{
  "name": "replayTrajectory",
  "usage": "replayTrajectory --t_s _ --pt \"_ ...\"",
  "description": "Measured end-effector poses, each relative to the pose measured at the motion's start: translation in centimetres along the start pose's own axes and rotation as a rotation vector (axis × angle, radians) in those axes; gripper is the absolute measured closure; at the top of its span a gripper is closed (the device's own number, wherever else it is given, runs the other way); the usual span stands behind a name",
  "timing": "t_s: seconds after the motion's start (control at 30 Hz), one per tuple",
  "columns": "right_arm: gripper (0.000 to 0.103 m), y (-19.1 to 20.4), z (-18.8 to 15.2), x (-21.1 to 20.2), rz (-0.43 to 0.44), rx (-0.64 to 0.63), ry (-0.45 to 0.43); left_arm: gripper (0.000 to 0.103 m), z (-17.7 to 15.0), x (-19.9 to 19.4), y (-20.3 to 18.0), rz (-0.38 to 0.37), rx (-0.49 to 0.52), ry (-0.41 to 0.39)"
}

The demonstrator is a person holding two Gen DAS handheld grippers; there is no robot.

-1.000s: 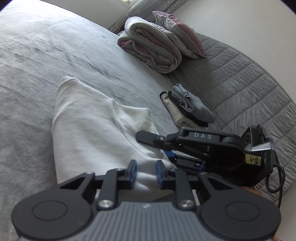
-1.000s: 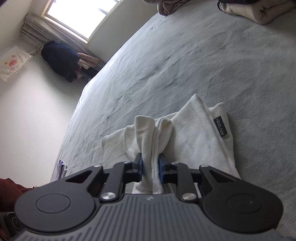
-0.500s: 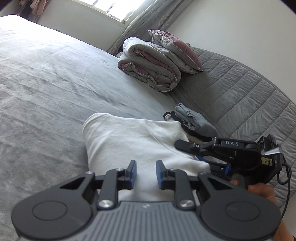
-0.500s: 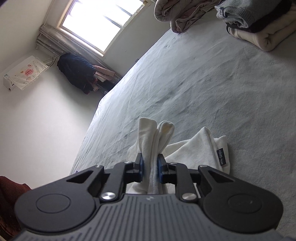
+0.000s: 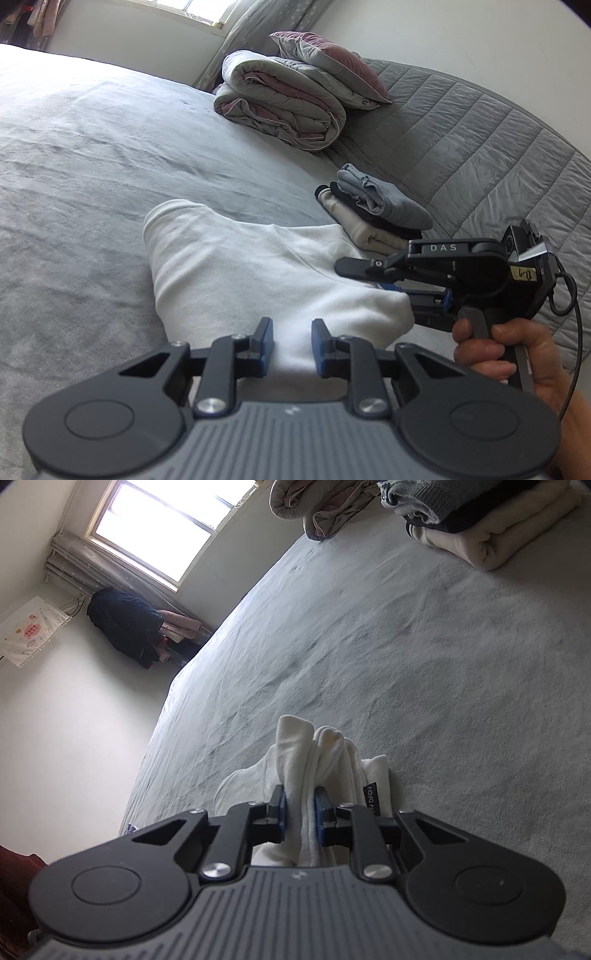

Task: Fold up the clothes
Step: 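Hold the folded sweatshirt with the right gripper while the left gripper presses it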

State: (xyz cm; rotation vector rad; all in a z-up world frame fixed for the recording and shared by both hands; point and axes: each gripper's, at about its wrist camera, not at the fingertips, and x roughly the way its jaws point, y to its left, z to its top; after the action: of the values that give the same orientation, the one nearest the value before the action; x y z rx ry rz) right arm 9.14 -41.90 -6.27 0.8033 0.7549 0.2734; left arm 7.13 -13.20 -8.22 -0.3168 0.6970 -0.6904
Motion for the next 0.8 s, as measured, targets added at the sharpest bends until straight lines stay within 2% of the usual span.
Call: replayTrajectory --t_s 0.1,0.2,0.33,0.43,0.67,0.77,0.8 --pt "0.082 -0.1 -0.1 0.0 -0.019 -0.011 0.003 0.081 -0.3 0.4 0.0 0.0 0.008 0.011" --pt "0.076 -0.1 -0.2 -0.2 -0.037 -0.029 -0.003 0.081 -0.3 0.3 -0.1 0.002 0.017 0.012" --pt "0.072 1.3 -0.3 -1.4 -0.073 -0.138 -0.073 0.081 -0.2 0.3 -0.4 0.007 0.029 0.012" --pt "0.072 2.4 -0.7 -1.9 -0.063 -0.217 -0.103 0.081 -0.1 0.2 -0.5 0.005 0.026 0.006" --pt "0.072 4.3 -2.3 -0.8 -0.052 -0.396 -0.066 0.081 0.0 -0.1 -1.2 0.003 0.04 -0.008" --pt "0.072 4.0 -2.9 0.0 -0.1 -0.46 -0.034 0.081 -0.4 0.3 -1.5 0.008 0.061 0.013" --pt "0.078 3.8 -3.1 0.4 -0.126 -0.481 -0.021 0.081 -0.5 0.4 -1.6 0.009 0.068 0.022"
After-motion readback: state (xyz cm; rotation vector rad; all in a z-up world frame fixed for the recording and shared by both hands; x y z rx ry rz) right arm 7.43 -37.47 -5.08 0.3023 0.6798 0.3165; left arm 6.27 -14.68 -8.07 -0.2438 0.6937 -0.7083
